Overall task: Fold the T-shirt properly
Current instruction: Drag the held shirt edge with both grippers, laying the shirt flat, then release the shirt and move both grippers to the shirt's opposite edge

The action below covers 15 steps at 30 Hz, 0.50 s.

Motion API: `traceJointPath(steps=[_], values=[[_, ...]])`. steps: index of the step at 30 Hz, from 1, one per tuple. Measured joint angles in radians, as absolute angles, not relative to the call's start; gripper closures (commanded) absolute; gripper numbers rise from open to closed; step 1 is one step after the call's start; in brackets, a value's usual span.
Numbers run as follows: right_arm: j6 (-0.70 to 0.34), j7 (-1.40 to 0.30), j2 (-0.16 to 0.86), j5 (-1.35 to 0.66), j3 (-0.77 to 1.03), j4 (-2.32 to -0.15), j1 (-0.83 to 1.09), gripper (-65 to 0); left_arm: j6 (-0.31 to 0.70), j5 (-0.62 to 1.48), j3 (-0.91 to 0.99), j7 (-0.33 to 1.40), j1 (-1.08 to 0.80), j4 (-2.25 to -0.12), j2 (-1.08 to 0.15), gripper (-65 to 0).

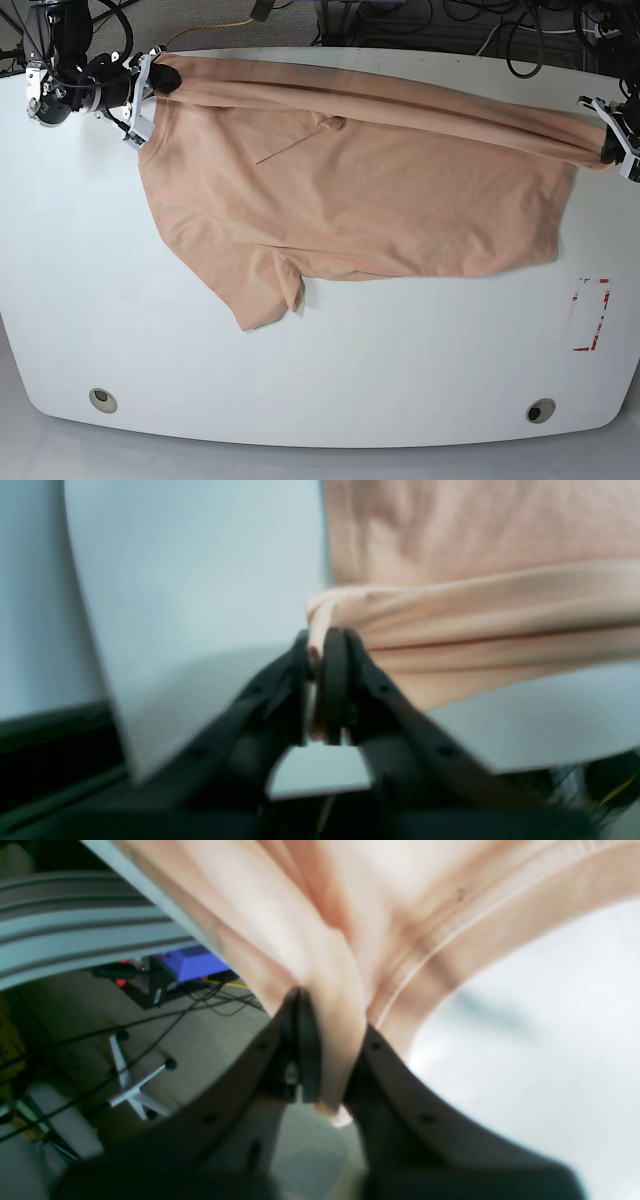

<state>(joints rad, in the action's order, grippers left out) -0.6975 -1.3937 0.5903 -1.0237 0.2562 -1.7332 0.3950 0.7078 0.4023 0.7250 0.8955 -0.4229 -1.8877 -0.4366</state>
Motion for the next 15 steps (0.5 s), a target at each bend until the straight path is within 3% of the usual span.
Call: traceJointPath(steps=[1, 4, 8, 15], values=[[-0.697, -1.396, 0.590, -1.017, 0.256, -1.733, 0.390, -17.8, 0.707, 0.357, 0.700, 0.928, -0.407, -1.887, -0.436, -26.8], [-0.697, -1.399, 0.590, -1.014, 0.256, -1.732, 0.376, -32.0, 0.704, 0.313, 0.639, 0.949, -0.342, -1.851, -0.436, -41.9], [-0.697, -1.398, 0.591, -1.017, 0.264, -1.733, 0.368, -43.1, 0.706, 0.315, 0.599, 0.979, -0.255, -1.757, -0.435, -40.0], [-0.696, -1.396, 0.590, -1.021, 0.337, -1.736, 0.362, -43.8, 0.700, 0.305, 0.584, 0.997, -0.154, -1.681, -0.436, -39.2]])
